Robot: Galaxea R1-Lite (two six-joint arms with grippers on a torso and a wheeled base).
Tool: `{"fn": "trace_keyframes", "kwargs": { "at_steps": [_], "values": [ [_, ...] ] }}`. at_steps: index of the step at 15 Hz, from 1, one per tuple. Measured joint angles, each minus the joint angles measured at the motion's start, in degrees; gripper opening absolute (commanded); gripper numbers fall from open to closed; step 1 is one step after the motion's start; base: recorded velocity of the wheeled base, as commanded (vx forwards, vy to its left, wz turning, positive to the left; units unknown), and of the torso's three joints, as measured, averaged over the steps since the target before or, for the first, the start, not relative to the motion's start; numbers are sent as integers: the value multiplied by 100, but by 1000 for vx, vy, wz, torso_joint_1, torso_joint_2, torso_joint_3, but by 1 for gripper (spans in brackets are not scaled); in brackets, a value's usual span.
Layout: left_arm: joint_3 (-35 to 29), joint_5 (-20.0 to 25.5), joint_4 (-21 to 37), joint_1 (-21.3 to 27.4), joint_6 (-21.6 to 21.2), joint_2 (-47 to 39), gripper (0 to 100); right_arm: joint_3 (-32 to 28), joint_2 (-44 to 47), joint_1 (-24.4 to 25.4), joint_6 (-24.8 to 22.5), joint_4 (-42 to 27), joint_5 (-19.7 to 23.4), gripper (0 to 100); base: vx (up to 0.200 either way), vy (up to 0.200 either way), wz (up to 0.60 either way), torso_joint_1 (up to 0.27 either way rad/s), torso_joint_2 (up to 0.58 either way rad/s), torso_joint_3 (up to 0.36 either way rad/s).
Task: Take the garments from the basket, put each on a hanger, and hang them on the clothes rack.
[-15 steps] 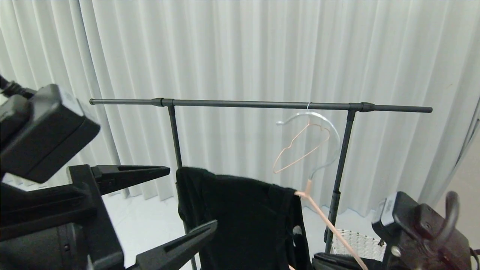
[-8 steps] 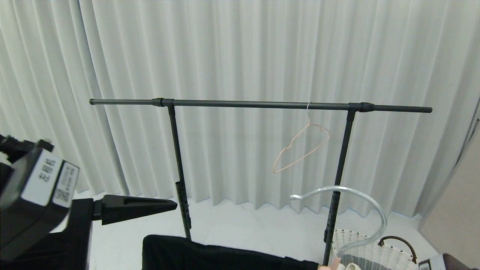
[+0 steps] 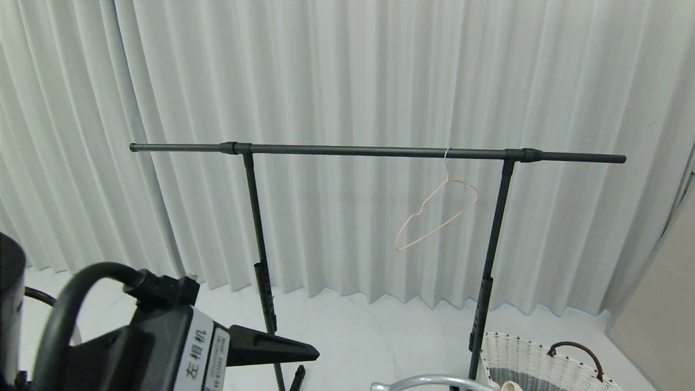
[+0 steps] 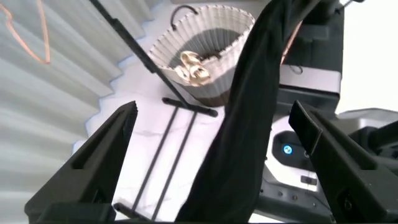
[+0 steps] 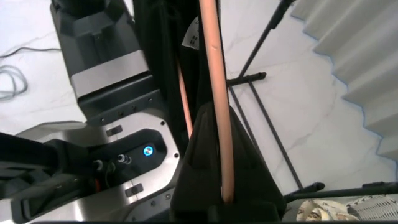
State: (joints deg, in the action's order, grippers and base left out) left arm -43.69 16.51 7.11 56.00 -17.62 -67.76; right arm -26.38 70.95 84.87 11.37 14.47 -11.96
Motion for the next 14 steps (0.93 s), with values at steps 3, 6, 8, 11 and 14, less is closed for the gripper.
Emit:
{"fn": "trace_keyframes", "kwargs": {
  "at_steps": [3, 6, 8, 11, 14],
  "values": [
    [-29, 2, 0, 182, -12, -265, 100, -195, 261, 27, 6, 44, 79, 0, 0, 0, 0, 0, 0, 0],
    [10, 0, 0, 204, -91, -435, 0, -276, 411, 27, 15, 213, 90, 0, 0, 0, 0, 0, 0, 0],
    [43, 0, 4, 205, -94, -477, 0, -285, 441, 27, 15, 230, 88, 0, 0, 0, 0, 0, 0, 0],
    [54, -17, -11, 199, -83, -503, 0, -289, 457, 30, 11, 235, 79, 0, 0, 0, 0, 0, 0, 0],
    [87, -22, 0, 199, -91, -499, 0, -289, 435, 27, 41, 241, 68, 0, 0, 0, 0, 0, 0, 0]
  ]
}}
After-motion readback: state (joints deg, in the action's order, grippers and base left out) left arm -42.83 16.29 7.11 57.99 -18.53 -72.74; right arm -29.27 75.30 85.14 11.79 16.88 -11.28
